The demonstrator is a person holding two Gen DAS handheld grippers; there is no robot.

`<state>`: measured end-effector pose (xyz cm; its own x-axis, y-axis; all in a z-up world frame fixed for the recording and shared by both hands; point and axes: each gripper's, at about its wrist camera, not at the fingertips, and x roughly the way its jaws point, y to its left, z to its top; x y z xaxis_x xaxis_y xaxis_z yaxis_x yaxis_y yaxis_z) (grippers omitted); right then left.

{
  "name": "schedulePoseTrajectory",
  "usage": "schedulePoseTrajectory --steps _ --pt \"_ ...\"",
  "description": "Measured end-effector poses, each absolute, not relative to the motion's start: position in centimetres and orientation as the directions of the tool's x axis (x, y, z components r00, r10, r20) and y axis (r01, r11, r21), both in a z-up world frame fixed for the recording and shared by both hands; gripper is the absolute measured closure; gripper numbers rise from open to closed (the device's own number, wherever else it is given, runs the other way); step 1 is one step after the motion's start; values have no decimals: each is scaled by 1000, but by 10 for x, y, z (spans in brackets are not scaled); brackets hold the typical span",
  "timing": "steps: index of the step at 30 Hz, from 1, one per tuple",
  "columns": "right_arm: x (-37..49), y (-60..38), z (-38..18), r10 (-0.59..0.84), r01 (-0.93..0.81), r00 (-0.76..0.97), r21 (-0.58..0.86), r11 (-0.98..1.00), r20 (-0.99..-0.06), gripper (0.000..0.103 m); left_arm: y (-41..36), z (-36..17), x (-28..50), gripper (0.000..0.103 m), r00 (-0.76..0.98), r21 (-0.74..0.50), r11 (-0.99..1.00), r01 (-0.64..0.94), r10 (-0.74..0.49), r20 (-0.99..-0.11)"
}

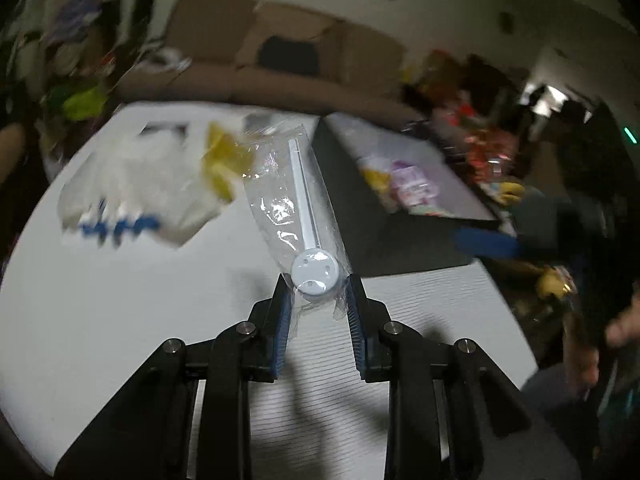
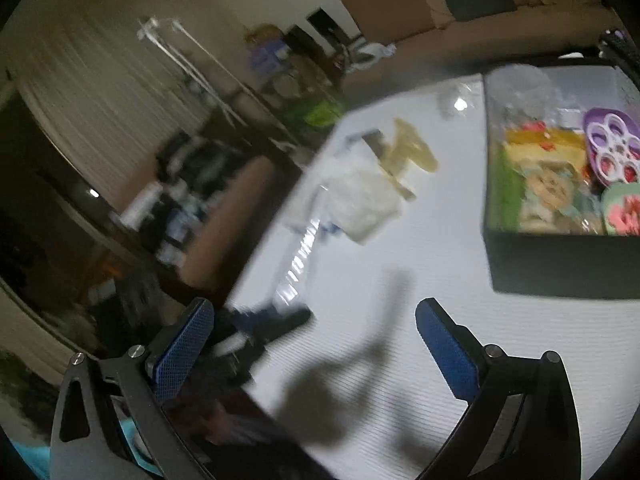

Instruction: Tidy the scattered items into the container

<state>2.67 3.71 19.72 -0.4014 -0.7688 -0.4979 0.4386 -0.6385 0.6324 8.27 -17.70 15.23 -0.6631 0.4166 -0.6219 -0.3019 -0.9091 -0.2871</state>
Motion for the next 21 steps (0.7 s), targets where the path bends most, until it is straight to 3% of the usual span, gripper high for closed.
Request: schedulePoseTrajectory --steps 3,6,7,9,10,11,18,19,21 --pt "15 40 217 -769 448 -414 627 -638 -487 3 -160 166 85 78 -654 -277 -885 -373 463 -598" --pt "2 40 225 -752 455 -423 599 -659 -506 15 -145 171 89 78 -636 -267 -863 -428 498 -589" --pt "-2 41 224 -751 450 -415 602 -660 -514 23 -141 172 90 78 -630 -267 -856 -443 509 -587" --pt "-10 42 219 -754 436 -389 615 -657 -530 51 -133 171 94 78 -620 -264 -845 -464 523 -585" --pt "-13 43 215 -757 431 -375 623 -653 -534 77 -130 171 95 78 -615 -264 -840 -474 530 -584" --pt "-15 44 212 -756 426 -370 625 -654 -540 88 -128 170 96 78 -612 -263 -837 -480 534 -583" --pt "-19 61 214 -752 444 -399 608 -659 -524 94 -120 171 84 76 -580 -312 -800 -512 590 -561" --pt "-22 64 218 -748 446 -410 601 -664 -522 94 -117 173 80 74 -576 -319 -795 -517 598 -557" --pt "-27 72 229 -731 451 -442 576 -682 -519 96 -113 177 70 56 -569 -339 -791 -510 605 -556"
